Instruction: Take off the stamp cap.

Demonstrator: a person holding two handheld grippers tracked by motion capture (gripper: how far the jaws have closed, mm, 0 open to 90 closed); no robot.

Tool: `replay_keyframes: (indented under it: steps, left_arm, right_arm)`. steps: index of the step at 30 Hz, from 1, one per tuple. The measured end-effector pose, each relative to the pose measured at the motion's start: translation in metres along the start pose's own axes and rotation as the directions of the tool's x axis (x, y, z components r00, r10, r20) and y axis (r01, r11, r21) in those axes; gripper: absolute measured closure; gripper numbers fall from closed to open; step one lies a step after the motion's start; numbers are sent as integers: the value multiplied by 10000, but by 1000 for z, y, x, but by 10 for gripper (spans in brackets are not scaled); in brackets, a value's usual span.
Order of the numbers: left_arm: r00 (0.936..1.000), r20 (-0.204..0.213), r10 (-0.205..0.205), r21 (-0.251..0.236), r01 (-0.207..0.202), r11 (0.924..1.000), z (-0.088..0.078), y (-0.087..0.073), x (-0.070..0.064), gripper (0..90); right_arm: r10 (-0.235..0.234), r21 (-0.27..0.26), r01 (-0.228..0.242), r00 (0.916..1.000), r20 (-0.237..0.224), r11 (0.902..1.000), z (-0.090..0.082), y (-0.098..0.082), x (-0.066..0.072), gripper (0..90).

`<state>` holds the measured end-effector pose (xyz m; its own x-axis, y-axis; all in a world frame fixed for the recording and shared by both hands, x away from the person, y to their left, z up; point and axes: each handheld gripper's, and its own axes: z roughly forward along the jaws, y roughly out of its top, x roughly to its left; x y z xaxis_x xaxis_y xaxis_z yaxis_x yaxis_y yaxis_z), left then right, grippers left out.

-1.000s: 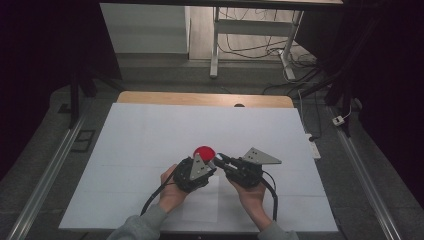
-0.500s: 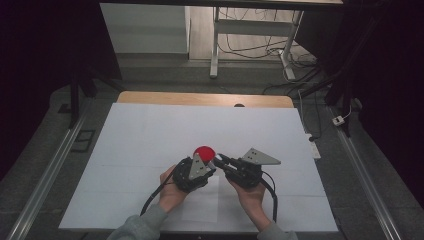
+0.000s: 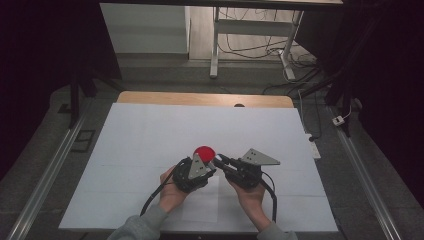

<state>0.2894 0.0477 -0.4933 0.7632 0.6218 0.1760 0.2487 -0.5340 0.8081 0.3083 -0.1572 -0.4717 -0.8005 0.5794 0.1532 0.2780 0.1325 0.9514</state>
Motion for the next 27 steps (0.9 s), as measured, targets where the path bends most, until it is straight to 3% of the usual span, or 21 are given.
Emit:
replay_keyframes:
  steps: [16, 27]
  left_arm:
    - [9995, -37, 317, 67, -317, 9995, 0, 0, 0, 663]
    - [9998, 186, 28, 0, -28, 10000, 0, -2, 2, 662]
  right_arm:
    - [-112, 109, 112, 9999, 21, 9999, 0, 1, 1, 753]
    - [-18, 95, 17, 9999, 104, 10000, 1, 0, 2, 753]
